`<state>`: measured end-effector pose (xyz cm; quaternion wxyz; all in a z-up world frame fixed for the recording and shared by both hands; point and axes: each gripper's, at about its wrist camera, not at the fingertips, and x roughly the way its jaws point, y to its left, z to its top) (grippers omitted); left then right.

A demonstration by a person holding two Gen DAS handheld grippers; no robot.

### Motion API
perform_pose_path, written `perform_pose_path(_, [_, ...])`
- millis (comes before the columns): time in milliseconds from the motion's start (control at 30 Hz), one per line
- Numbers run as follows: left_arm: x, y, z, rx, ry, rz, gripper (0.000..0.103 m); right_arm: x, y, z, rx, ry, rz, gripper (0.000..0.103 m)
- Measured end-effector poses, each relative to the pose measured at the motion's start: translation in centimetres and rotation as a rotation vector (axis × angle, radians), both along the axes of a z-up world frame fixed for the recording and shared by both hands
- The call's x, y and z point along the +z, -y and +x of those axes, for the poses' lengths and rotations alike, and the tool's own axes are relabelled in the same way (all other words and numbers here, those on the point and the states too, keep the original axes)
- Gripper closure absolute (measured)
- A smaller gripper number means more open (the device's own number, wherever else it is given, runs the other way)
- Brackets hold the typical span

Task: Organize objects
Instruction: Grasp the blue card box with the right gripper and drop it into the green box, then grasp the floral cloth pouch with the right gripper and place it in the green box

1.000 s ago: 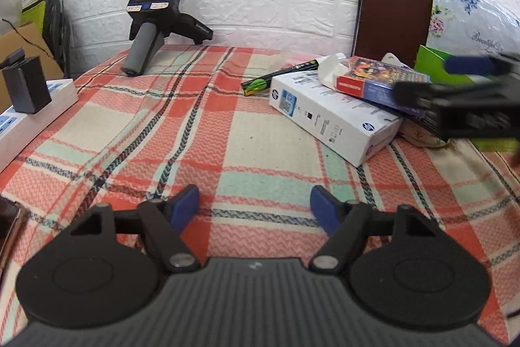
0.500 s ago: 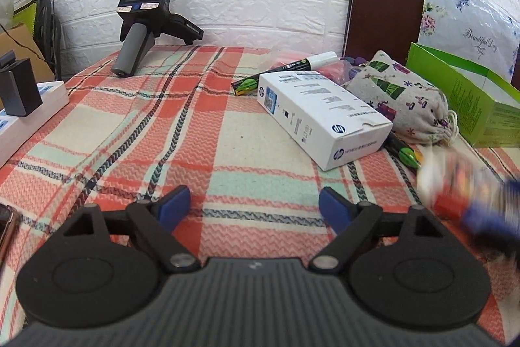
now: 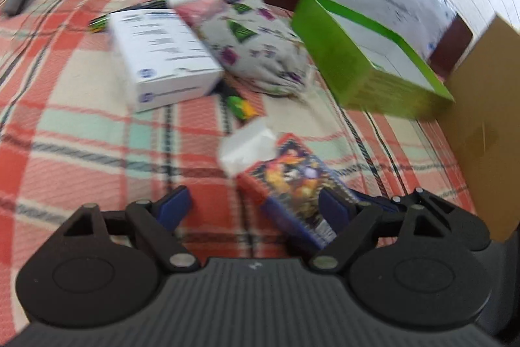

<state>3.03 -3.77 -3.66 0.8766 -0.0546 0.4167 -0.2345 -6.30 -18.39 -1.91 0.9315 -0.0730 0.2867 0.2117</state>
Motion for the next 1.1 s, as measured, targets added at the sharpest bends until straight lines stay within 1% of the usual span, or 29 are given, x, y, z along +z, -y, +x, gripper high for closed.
perform_pose_path(33, [0.2, 0.6, 0.1, -0.025, 0.001, -0.02, 0.038, 0.1, 0.1, -0.2, -0.002, 0.005, 0.01, 0.042])
perform_pose_path(67, [0.6, 1.2, 0.2, -0.013, 0.002, -0.011, 0.044, 0.2, 0.3, -0.5, -0.014, 0.023, 0.014, 0.042])
perform_pose_path(100, [1.2, 1.7, 0.3, -0.008, 0.01, -0.004, 0.049, 0.4, 0.6, -0.7, -0.03, 0.043, 0.013, 0.043])
perform_pose_path(133, [2.1, 2.0, 0.5, -0.012, 0.03, -0.009, 0.051, 0.7, 1.1, -0.9, -0.049, 0.071, 0.021, 0.043])
perform_pose_path(200, [4.2, 2.9, 0.7, -0.036, 0.087, -0.026, 0.052, 1.9, 2.4, -0.9, -0.091, 0.137, 0.063, 0.043])
perform_pose_path(267, [6.1, 4.5, 1.3, -0.072, 0.147, -0.035, 0.052, 3.1, 3.7, -0.6, -0.138, 0.213, 0.081, 0.043])
perform_pose_path(333, [7.6, 6.7, 2.5, -0.109, 0.196, -0.027, 0.052, 4.1, 4.9, 0.4, -0.188, 0.272, 0.084, 0.043])
perform_pose_path(400, [8.9, 9.2, 4.2, -0.124, 0.241, -0.007, 0.052, 5.0, 6.2, 2.2, -0.23, 0.309, 0.075, 0.042])
perform_pose_path(433, [9.5, 10.4, 5.1, -0.133, 0.273, -0.006, 0.051, 5.6, 7.0, 3.6, -0.266, 0.332, 0.079, 0.042])
perform_pose_path(467, [10.0, 11.7, 6.0, -0.139, 0.301, -0.003, 0.043, 6.0, 7.7, 4.9, -0.299, 0.351, 0.08, 0.041])
perform_pose_path(500, [10.2, 13.1, 7.0, -0.145, 0.317, 0.015, 0.028, 6.1, 8.2, 6.5, -0.336, 0.367, 0.062, 0.041])
perform_pose_path(533, [10.0, 14.4, 8.0, -0.131, 0.334, 0.057, 0.025, 5.8, 8.6, 8.4, -0.371, 0.363, 0.016, 0.022])
perform_pose_path(567, [9.6, 15.2, 8.6, -0.098, 0.344, 0.105, 0.028, 5.4, 8.8, 9.7, -0.407, 0.358, -0.029, 0.0])
perform_pose_path(600, [9.2, 15.4, 9.0, -0.065, 0.328, 0.142, 0.031, 4.8, 9.1, 10.4, -0.444, 0.343, -0.062, 0.002])
perform_pose_path(633, [8.7, 15.1, 9.1, -0.054, 0.293, 0.147, 0.033, 4.3, 9.6, 10.5, -0.459, 0.309, -0.049, 0.017])
perform_pose_path(667, [8.1, 14.4, 8.8, -0.064, 0.261, 0.115, 0.035, 3.9, 10.2, 9.7, -0.448, 0.296, 0.001, 0.021])
perform_pose_path(700, [7.6, 13.4, 8.1, -0.077, 0.248, 0.083, 0.035, 3.4, 10.8, 8.4, -0.447, 0.303, 0.052, 0.019])
perform_pose_path(733, [7.1, 12.5, 7.0, -0.082, 0.254, 0.079, 0.035, 2.8, 11.0, 7.1, -0.451, 0.31, 0.076, 0.015])
perform_pose_path(800, [6.0, 10.9, 5.0, -0.083, 0.279, 0.106, 0.035, 1.8, 11.0, 5.1, -0.448, 0.292, 0.112, 0.015])
perform_pose_path(867, [4.8, 9.2, 3.7, -0.083, 0.259, 0.122, 0.035, 1.4, 11.0, 4.0, -0.436, 0.253, 0.164, 0.016])
perform_pose_path(933, [3.5, 7.6, 2.7, -0.078, 0.235, 0.157, 0.035, 1.7, 10.4, 3.7, -0.403, 0.227, 0.161, 0.016])
perform_pose_path(967, [3.0, 6.3, 2.3, -0.053, 0.233, 0.157, 0.033, 1.8, 10.0, 3.8, -0.373, 0.209, 0.142, 0.016])
perform_pose_path(1000, [2.7, 5.0, 2.1, -0.026, 0.225, 0.159, 0.033, 1.8, 9.2, 3.8, -0.34, 0.192, 0.131, 0.02])
perform_pose_path(1033, [2.4, 3.9, 2.2, 0.004, 0.211, 0.175, 0.034, 1.9, 8.8, 3.8, -0.32, 0.175, 0.143, 0.028])
perform_pose_path(1067, [2.0, 2.6, 2.2, 0.044, 0.196, 0.179, 0.034, 2.0, 8.3, 3.7, -0.293, 0.153, 0.159, 0.03])
perform_pose_path(1100, [1.8, 1.2, 2.4, 0.083, 0.179, 0.166, 0.034, 2.1, 7.7, 3.7, -0.264, 0.141, 0.158, 0.031])
